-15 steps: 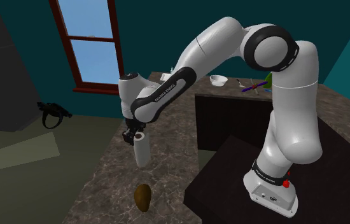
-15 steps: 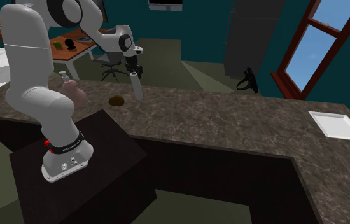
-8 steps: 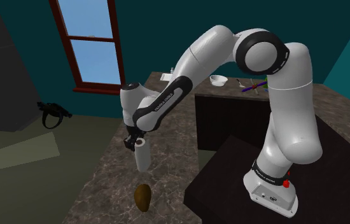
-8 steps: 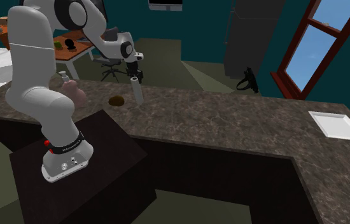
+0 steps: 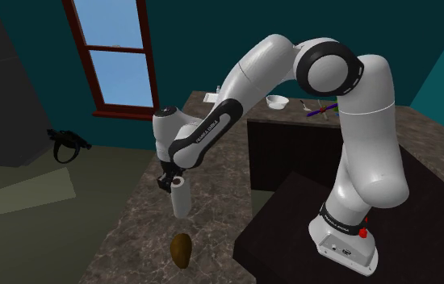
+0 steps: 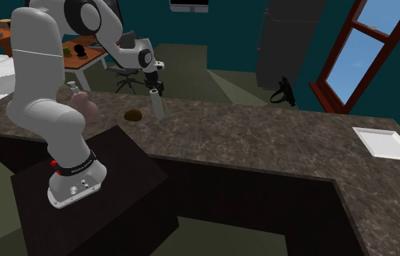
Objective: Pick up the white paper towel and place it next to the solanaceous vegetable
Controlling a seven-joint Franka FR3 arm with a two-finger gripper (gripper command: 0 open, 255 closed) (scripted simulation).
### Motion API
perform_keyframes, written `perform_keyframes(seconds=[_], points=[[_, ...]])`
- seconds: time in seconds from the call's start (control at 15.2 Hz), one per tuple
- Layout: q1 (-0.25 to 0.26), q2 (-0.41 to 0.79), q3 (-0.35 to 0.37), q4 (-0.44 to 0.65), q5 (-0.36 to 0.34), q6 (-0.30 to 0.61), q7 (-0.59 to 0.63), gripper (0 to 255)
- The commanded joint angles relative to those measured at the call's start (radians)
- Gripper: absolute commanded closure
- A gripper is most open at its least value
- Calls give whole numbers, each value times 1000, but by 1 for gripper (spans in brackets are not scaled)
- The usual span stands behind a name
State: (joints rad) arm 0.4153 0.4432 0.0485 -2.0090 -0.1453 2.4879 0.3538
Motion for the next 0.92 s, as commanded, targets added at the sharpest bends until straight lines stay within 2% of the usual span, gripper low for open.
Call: perform_keyframes(seconds=[0.0, 0.33, 0.59, 0.86], points=[[0, 0, 0, 0, 0, 0, 0, 0], [0, 0, 0, 0, 0, 0, 0, 0], [-1, -94, 11, 4, 16, -97, -11, 0], [-1, -94, 10, 4, 16, -97, -11, 0]])
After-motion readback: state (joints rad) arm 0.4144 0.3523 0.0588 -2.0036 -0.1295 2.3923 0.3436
